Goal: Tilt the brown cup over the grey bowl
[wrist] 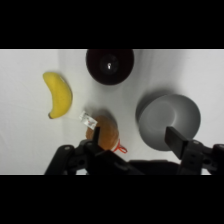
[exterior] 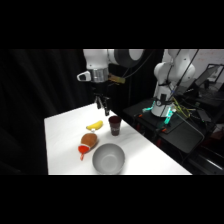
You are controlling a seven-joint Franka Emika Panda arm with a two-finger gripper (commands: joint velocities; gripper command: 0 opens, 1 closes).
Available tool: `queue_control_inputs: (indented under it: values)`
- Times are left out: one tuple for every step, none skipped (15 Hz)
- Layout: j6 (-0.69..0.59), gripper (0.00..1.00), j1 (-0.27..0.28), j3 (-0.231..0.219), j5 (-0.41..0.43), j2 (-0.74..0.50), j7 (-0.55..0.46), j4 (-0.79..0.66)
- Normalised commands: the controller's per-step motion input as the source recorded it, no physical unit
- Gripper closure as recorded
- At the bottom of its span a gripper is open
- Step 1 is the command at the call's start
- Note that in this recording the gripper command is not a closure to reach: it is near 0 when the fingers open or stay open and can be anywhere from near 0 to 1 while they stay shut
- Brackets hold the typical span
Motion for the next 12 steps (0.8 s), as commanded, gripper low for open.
queue_control_inputs:
  values:
    - [-0.02,0.00,-0.014,0.015,-0.001,0.00,0.00,0.01]
    - [0.02,0.00,-0.016,0.016,0.051,-0.06,-0.01,-0.07]
    - [0.03,0.00,-0.018,0.018,0.092,-0.13,-0.02,-0.14]
    - [0.02,0.00,-0.018,0.016,0.113,-0.19,0.03,-0.20]
    - [0.05,0.00,-0.013,0.017,0.107,-0.26,0.13,-0.29]
    - [0.11,0.00,-0.006,0.021,0.093,-0.32,0.17,-0.35]
    - [0.14,0.00,-0.001,0.024,0.078,-0.37,0.20,-0.42]
    - [0.14,0.00,0.001,0.026,0.089,-0.38,0.18,-0.43]
    - [0.16,0.00,0.005,0.030,0.116,-0.40,0.16,-0.46]
    - [0.19,0.00,0.008,0.033,0.129,-0.40,0.16,-0.47]
    - [0.22,0.00,0.012,0.036,0.147,-0.37,0.16,-0.47]
    - [0.27,0.00,0.017,0.039,0.168,-0.34,0.16,-0.45]
